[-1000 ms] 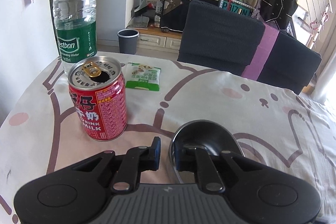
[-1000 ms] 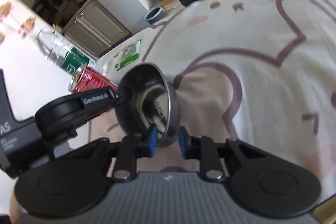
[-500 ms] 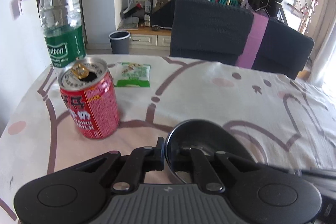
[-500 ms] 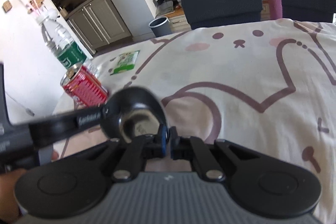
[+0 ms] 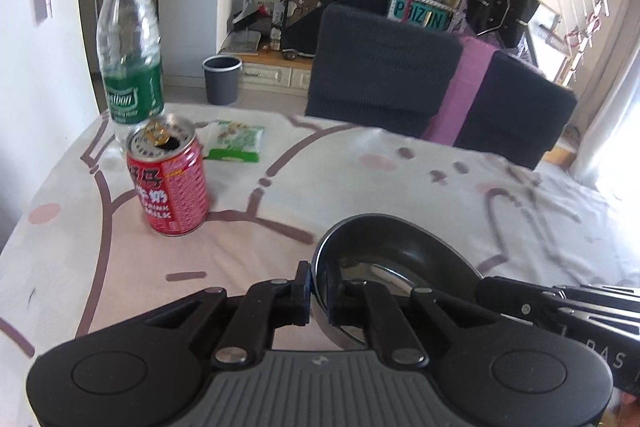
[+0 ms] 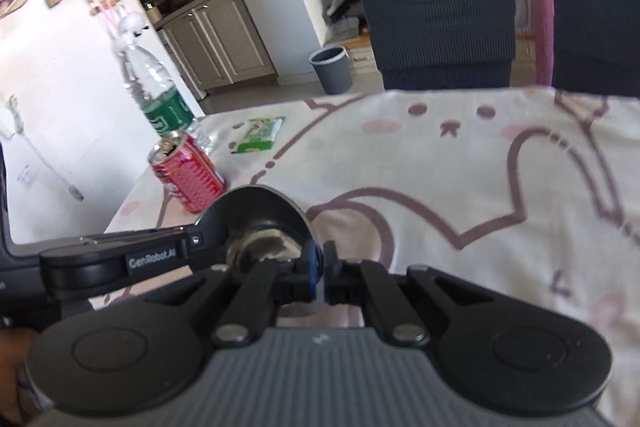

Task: Organize plates and bowls

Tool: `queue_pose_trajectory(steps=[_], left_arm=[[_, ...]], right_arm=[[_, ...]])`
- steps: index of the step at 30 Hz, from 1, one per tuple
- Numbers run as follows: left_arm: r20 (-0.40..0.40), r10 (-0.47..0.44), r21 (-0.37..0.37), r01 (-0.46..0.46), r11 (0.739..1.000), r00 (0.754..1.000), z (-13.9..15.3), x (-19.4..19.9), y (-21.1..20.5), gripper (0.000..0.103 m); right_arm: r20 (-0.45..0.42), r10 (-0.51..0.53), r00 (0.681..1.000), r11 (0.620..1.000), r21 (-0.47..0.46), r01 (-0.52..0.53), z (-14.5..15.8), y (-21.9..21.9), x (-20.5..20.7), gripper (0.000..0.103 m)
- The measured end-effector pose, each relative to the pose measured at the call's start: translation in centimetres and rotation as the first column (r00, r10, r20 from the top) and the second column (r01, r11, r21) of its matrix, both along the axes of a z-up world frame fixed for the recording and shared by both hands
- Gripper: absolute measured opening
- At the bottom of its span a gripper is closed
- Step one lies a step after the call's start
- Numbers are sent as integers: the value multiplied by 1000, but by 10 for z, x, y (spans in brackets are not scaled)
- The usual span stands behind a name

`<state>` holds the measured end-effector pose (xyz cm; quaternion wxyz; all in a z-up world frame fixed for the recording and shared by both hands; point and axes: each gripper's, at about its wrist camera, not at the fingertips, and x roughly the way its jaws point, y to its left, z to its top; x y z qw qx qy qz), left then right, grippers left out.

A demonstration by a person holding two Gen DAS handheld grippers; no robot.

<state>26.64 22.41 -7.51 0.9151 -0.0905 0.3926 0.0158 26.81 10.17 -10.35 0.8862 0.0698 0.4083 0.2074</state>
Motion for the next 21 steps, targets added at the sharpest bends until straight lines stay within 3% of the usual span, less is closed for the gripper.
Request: queue_pose_trajectory(steps=[6,12,21], left_arm=[[43,-37,-35,38,999,998,46,-28,-50,8],[109,-120,-2,121,993,987,84,-62,-128,9],[124,-229,-74,239,968,966,98,-97,-234,8]], right_arm=[[71,45,997,998,-47,-41,42,-42,-37,3],[106,8,994,998,-56,-2,77,-109,-81,3],[121,-106,987,990,-77,116,97,-219,-148,3]])
